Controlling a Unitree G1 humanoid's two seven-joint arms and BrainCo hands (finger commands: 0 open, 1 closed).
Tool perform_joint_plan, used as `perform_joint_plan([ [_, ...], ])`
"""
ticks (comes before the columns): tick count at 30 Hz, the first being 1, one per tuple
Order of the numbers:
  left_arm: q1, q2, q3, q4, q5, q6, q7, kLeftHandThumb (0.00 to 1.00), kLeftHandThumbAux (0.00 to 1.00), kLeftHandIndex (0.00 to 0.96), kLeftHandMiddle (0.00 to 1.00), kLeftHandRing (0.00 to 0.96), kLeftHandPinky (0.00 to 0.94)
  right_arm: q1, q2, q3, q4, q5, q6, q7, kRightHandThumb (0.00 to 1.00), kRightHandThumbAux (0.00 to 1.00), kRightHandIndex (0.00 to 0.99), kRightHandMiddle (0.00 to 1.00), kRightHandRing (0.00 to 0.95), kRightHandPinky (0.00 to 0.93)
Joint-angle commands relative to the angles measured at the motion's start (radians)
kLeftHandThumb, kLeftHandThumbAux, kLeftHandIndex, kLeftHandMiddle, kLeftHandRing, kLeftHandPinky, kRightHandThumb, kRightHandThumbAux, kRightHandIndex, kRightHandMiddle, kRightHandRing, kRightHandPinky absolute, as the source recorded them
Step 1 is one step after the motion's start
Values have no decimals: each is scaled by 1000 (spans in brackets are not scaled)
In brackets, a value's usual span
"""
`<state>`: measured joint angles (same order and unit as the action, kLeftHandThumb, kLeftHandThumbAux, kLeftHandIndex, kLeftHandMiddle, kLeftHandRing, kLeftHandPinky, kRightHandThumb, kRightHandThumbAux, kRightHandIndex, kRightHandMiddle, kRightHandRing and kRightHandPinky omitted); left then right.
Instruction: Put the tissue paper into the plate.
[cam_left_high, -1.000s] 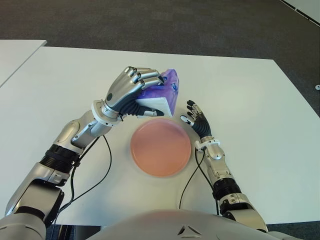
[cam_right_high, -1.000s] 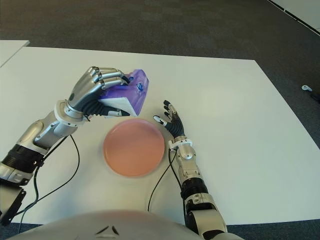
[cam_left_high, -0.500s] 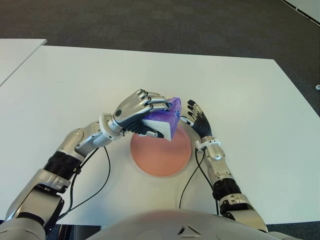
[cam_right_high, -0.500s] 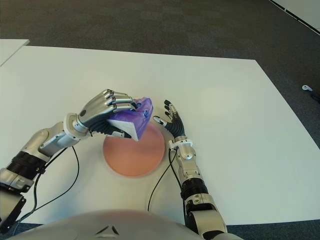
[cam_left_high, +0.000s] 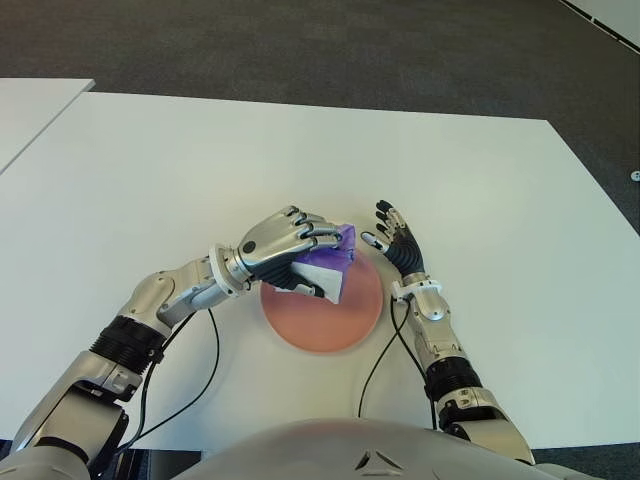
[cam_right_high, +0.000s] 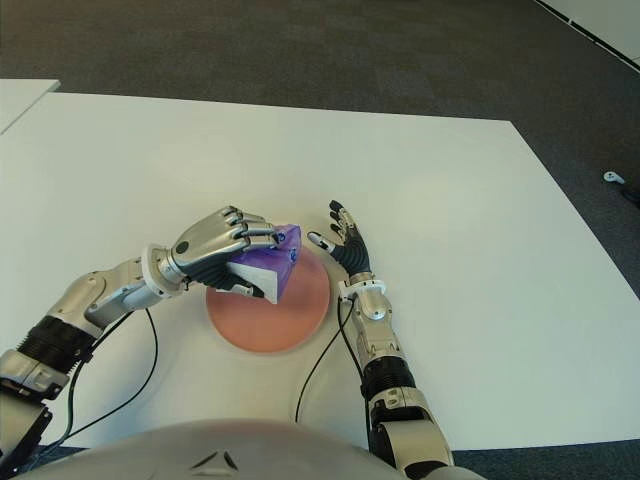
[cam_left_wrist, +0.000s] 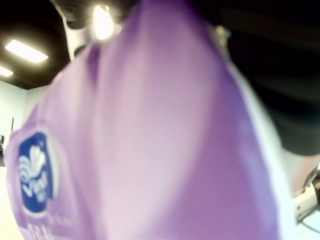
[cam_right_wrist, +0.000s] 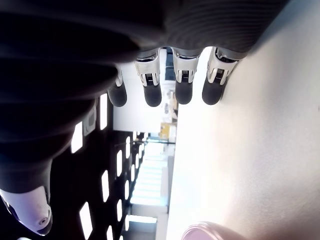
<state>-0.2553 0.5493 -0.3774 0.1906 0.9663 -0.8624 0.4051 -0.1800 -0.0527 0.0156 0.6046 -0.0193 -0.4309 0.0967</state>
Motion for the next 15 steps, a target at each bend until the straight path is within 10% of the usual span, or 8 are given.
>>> perform_joint_plan([
  [1,-6,1,-22,22,64,14,53,750,696,443,835,837,797,68,6,-13,124,14,53,9,0,639,0,15,0,0],
  [15,7,12,-59,13,37,22,-11,749,696,442,841,843,832,32,23,-49,196,24,29,-21,0,613,0,0,0,0],
])
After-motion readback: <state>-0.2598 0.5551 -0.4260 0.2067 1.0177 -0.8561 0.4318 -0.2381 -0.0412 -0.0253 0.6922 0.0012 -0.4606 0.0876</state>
